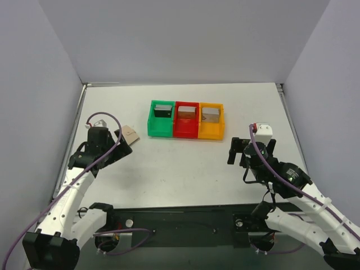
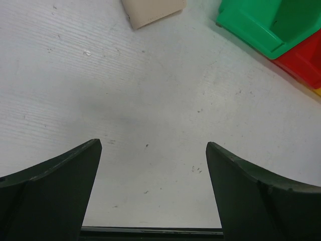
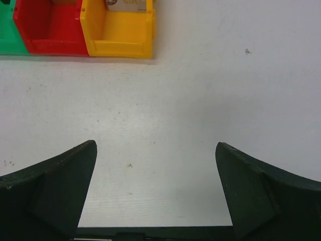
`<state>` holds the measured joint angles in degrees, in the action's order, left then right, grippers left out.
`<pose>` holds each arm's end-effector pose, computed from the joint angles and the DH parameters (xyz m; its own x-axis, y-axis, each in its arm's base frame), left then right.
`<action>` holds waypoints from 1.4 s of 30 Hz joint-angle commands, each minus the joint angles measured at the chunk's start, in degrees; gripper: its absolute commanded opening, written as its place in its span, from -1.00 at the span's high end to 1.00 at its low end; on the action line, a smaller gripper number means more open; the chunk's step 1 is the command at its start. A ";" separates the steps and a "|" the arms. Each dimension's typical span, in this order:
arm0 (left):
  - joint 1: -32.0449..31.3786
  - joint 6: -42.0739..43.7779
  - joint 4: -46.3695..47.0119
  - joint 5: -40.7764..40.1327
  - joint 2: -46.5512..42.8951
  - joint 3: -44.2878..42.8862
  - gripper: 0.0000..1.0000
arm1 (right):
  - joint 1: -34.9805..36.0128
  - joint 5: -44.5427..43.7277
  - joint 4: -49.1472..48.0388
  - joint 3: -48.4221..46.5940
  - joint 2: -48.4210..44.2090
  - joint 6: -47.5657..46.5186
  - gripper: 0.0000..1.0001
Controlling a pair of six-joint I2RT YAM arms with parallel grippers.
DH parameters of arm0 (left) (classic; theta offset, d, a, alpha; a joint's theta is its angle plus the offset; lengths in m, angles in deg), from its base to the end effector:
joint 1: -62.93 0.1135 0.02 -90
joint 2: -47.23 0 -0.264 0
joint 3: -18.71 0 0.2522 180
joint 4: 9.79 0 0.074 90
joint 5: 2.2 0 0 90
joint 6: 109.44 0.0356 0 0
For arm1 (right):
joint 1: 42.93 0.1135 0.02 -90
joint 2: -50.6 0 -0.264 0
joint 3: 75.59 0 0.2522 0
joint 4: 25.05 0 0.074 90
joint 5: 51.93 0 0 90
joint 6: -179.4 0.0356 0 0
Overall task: Take the credit cards out of the card holder
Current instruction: Pick up the card holder from the center of the board.
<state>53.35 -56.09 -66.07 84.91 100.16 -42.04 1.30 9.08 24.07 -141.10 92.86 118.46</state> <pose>0.1811 -0.0287 0.2765 -0.6717 -0.4912 -0.5546 -0.3337 0.8689 -0.3656 0.1202 0.0929 0.3447 -0.4179 0.1861 -0.8892 -0.1083 0.9616 0.2522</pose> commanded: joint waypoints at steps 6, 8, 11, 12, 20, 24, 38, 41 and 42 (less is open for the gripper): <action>0.35 2.89 5.34 1.40 -3.53 0.22 -0.93 | -0.02 1.92 0.68 0.07 -0.08 -0.76 -0.99; 0.36 3.16 5.96 0.44 -4.23 0.57 -0.94 | -0.02 2.01 0.59 -0.20 0.45 -0.85 -0.98; 0.27 4.03 7.10 -1.49 -4.85 0.84 -0.93 | -0.02 1.48 0.68 -0.37 0.89 -0.76 -0.97; 0.27 3.86 7.62 -3.24 -5.29 1.53 -0.93 | -0.11 1.74 0.68 -0.46 0.98 -0.67 -0.97; 3.77 -0.26 11.94 -7.21 1.10 1.54 -0.89 | 0.07 5.00 0.51 -1.69 2.29 0.12 -0.91; 8.52 -5.19 16.59 -2.39 9.45 2.16 -0.81 | 0.25 6.23 0.51 -2.22 3.18 0.12 -0.89; 11.15 -13.35 30.37 1.56 29.51 -0.32 -0.60 | 0.42 9.92 -1.60 0.68 0.02 -0.14 -0.87; 12.22 -16.35 34.43 2.19 31.79 1.80 -0.56 | 0.42 10.36 -1.95 0.77 -0.34 -0.32 -0.87; 12.31 -17.40 36.00 2.02 31.89 2.50 -0.55 | 0.42 10.88 -2.04 0.77 -0.42 -0.49 -0.88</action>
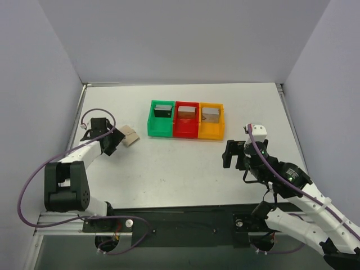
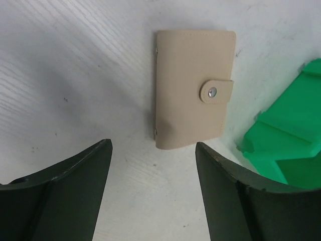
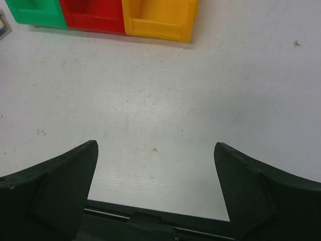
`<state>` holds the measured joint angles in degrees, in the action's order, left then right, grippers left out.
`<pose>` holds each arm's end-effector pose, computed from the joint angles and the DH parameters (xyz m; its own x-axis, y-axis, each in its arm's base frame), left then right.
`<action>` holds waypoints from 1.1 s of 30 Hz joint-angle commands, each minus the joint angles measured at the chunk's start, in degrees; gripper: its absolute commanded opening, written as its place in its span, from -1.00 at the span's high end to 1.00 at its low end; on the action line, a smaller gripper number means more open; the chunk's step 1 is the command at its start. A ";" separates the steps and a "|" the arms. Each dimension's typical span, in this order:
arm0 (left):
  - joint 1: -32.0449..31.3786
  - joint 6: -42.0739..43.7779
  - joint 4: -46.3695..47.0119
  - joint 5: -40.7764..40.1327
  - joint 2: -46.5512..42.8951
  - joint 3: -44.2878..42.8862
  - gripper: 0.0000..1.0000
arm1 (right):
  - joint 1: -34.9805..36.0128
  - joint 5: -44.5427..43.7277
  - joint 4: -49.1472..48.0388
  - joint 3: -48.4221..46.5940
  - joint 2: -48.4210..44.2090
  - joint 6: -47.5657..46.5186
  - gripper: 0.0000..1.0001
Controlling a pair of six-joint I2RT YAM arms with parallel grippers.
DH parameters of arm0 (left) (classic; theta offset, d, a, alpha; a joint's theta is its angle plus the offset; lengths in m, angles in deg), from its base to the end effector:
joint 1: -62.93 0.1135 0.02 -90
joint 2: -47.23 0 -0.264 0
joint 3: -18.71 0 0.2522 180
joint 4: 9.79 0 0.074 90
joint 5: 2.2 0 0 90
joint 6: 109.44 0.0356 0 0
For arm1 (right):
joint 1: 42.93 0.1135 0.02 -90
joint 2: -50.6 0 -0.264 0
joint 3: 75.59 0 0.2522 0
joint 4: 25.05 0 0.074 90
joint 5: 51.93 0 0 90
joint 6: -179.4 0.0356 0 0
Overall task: Take the credit cards out of the card holder
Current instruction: Pick up the card holder from the center of the board.
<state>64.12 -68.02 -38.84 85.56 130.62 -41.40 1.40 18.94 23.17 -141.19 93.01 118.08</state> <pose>0.2881 0.0074 0.1893 -0.4901 -0.7596 -0.4275 -0.6230 0.6483 -0.4378 0.1186 0.0996 0.3453 -0.4804 0.1645 -0.8615 -0.2476 0.9168 0.3132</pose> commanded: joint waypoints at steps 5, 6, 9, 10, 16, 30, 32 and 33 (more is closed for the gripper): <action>1.71 -6.18 12.73 0.48 2.38 2.84 -0.51 | 0.40 1.21 -1.23 0.77 -1.19 -0.83 -0.87; 1.71 -6.27 13.18 0.66 2.56 2.67 -0.49 | 0.40 1.03 -1.23 0.77 -1.28 -0.83 -0.87; 1.80 -5.92 13.27 0.57 4.40 1.79 -0.45 | 0.31 1.20 -1.41 0.42 -1.46 -0.83 -0.87; 1.71 -5.57 13.09 0.48 5.02 1.18 -0.44 | 0.40 1.12 -1.50 0.33 -1.46 -0.91 -0.87; 1.71 -3.37 12.57 0.57 8.09 -0.76 -0.34 | 0.31 0.85 -1.68 0.15 -0.93 -1.35 -0.87; 0.74 -0.29 12.74 0.39 12.49 -2.52 0.01 | 0.40 0.68 -2.64 0.51 0.13 -0.65 -0.87; 0.74 0.32 12.65 -0.04 12.67 -2.52 0.06 | 0.40 0.42 -2.64 0.59 0.04 -0.74 -0.86; 0.57 0.59 12.65 -0.13 12.50 -2.43 0.07 | 0.40 0.42 -2.64 0.59 0.04 -0.74 -0.86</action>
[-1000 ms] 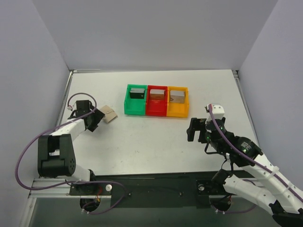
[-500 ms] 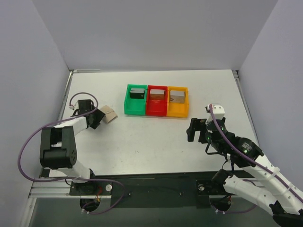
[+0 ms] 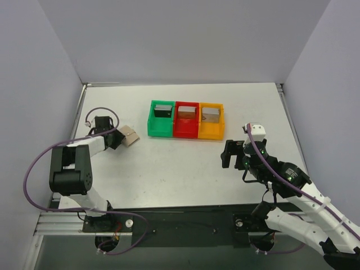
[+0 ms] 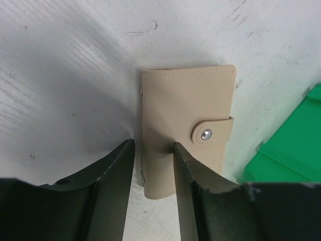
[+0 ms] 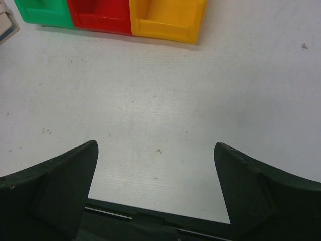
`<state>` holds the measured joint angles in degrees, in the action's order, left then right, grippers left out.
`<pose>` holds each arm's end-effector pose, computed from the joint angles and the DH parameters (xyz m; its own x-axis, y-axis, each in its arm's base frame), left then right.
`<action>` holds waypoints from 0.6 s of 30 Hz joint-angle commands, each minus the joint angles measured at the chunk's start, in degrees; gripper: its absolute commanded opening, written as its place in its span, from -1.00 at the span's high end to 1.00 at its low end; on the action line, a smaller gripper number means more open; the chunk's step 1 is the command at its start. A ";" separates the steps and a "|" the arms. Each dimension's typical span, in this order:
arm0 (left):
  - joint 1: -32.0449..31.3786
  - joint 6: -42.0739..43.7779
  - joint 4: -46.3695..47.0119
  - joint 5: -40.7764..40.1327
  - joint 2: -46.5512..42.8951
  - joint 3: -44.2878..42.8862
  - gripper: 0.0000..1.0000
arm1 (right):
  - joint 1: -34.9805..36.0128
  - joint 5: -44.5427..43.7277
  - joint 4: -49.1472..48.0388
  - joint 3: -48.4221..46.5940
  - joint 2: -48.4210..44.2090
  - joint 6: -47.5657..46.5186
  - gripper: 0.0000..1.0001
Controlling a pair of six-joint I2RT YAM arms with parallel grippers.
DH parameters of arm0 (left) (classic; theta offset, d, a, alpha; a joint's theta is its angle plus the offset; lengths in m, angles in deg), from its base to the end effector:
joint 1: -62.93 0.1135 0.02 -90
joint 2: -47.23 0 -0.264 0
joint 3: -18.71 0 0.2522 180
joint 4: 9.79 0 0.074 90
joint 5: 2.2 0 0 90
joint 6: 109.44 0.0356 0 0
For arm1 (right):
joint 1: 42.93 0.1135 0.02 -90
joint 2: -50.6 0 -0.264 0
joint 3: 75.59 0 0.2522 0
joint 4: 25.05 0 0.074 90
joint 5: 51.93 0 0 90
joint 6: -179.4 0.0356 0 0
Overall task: Take the credit cards out of the card holder
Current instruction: Pick up the card holder from the center of the board.
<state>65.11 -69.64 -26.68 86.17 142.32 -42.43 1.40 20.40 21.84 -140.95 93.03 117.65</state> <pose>0.3216 0.0133 0.1506 -0.4530 -0.7858 -0.4212 -0.6311 0.6163 -0.4710 0.1192 0.1013 0.3461 -0.4771 0.1644 -0.8633 -0.2742 0.9055 0.3240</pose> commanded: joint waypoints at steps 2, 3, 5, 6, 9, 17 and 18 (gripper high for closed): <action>-0.50 3.17 0.85 -0.92 0.71 -1.23 0.12 | 0.40 -1.05 -1.31 0.35 0.10 -0.30 -0.86; -0.50 3.52 0.85 -1.01 0.71 -1.32 0.16 | 0.40 -1.22 -1.31 0.44 0.10 -0.39 -0.86; -0.50 3.96 1.03 -0.75 0.80 -1.23 0.37 | 0.40 -1.22 -1.31 0.44 0.19 -0.30 -0.86; -0.50 4.05 0.94 -0.74 0.80 -1.14 0.43 | 0.31 -1.23 -1.31 0.44 0.19 -0.21 -0.86; -0.50 3.97 1.29 -0.22 0.28 -0.53 0.73 | 0.31 -1.05 -1.31 0.53 0.10 -0.21 -0.86; -0.33 3.35 2.26 1.45 -5.42 1.75 1.00 | 0.40 0.18 -1.13 0.18 -1.04 0.14 -0.86; -0.33 3.35 2.26 1.63 -6.31 2.28 1.00 | 0.40 0.62 -1.13 0.18 -1.13 0.31 -0.86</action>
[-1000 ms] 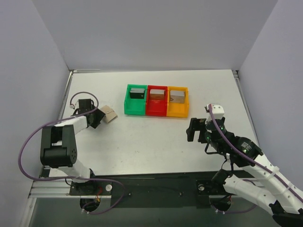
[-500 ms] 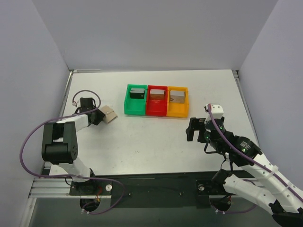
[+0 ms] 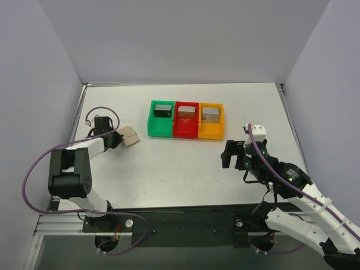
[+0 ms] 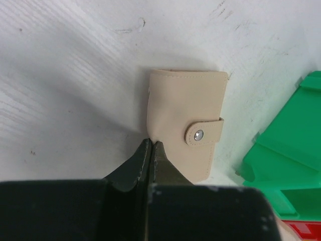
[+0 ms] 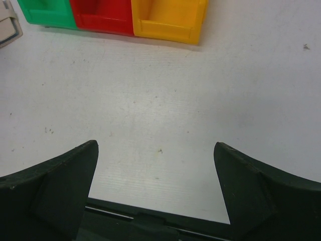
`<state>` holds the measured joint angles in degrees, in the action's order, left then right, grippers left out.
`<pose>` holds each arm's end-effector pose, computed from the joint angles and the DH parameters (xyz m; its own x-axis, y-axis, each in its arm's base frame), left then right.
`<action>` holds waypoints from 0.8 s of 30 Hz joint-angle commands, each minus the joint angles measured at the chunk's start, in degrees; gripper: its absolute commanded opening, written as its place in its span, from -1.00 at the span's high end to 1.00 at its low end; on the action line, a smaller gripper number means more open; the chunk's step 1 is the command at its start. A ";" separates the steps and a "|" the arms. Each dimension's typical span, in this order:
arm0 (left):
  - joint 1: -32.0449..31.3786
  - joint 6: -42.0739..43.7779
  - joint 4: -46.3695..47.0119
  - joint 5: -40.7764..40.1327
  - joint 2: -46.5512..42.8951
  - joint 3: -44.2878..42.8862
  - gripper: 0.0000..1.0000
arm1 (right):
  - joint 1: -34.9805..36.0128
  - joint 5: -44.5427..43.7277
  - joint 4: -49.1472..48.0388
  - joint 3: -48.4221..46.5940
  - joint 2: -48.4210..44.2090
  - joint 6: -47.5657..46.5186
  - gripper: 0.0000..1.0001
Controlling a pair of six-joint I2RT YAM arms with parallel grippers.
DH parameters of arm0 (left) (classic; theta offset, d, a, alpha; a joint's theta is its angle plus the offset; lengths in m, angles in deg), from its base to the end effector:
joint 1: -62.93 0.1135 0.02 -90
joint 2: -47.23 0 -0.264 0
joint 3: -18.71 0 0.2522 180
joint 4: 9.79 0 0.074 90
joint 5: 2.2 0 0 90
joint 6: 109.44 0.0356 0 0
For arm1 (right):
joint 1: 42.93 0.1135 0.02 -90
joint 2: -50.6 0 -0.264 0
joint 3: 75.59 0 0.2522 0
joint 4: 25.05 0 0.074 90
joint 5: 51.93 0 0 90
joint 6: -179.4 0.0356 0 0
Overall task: Take the credit cards out of the card holder
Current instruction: Pick up the card holder from the center of the board.
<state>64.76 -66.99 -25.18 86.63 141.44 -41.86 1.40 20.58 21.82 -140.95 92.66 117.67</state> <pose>0.3210 0.0110 0.1543 -0.4759 -0.7533 -0.4539 -0.5874 0.6564 -0.4734 0.1180 0.1004 0.3469 -0.4743 0.1682 -0.8642 -0.2780 0.9028 0.3283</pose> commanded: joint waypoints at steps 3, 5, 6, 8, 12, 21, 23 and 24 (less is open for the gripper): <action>0.28 0.09 0.66 3.62 -11.31 3.12 1.00 | 0.40 1.85 -1.11 -0.17 -0.58 0.47 -0.86; 0.28 -0.52 0.31 4.94 -16.05 4.96 1.00 | 0.31 3.51 -1.11 -0.52 -0.14 0.73 -0.86; 0.28 -1.14 0.75 6.08 -18.08 6.80 1.00 | 0.40 4.74 -1.20 -0.87 0.03 0.99 -0.86; 0.37 -1.58 0.49 8.10 -23.27 8.65 1.00 | 0.40 6.85 -1.55 -1.23 0.39 1.17 -0.86; 0.37 -1.58 -2.40 12.66 -32.94 9.98 1.00 | 0.57 12.56 -3.39 -1.49 1.27 1.70 -0.87; -4.17 -8.08 -2.06 27.53 -51.41 11.57 1.00 | 0.75 32.15 -16.91 1.05 1.35 8.28 -1.00; -11.19 -10.53 3.69 27.71 -53.69 13.57 1.00 | 0.75 35.05 -19.90 1.41 1.88 10.04 -1.00; -13.06 -11.33 5.04 27.02 -55.96 14.02 1.00 | 0.75 36.90 -21.05 1.41 2.23 10.57 -1.00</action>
<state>59.56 -73.40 -27.95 108.07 89.38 -29.80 1.80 47.53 9.93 -140.42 94.04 123.70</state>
